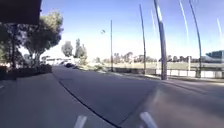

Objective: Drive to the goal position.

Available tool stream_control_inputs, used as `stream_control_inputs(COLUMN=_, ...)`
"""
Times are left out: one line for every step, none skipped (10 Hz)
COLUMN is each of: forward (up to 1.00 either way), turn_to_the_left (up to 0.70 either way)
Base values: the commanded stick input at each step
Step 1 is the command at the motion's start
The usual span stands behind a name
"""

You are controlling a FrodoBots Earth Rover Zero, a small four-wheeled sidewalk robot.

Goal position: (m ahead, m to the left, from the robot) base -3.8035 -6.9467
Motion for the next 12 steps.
stream_control_inputs(forward=0.59, turn_to_the_left=-0.59)
stream_control_inputs(forward=0.59, turn_to_the_left=-0.59)
stream_control_inputs(forward=0.58, turn_to_the_left=-0.58)
stream_control_inputs(forward=0.58, turn_to_the_left=-0.58)
stream_control_inputs(forward=0.58, turn_to_the_left=-0.58)
stream_control_inputs(forward=0.58, turn_to_the_left=-0.58)
stream_control_inputs(forward=0.58, turn_to_the_left=-0.58)
stream_control_inputs(forward=0.58, turn_to_the_left=-0.58)
stream_control_inputs(forward=0.58, turn_to_the_left=-0.58)
stream_control_inputs(forward=0.58, turn_to_the_left=-0.58)
stream_control_inputs(forward=0.58, turn_to_the_left=-0.58)
stream_control_inputs(forward=0.58, turn_to_the_left=-0.58)
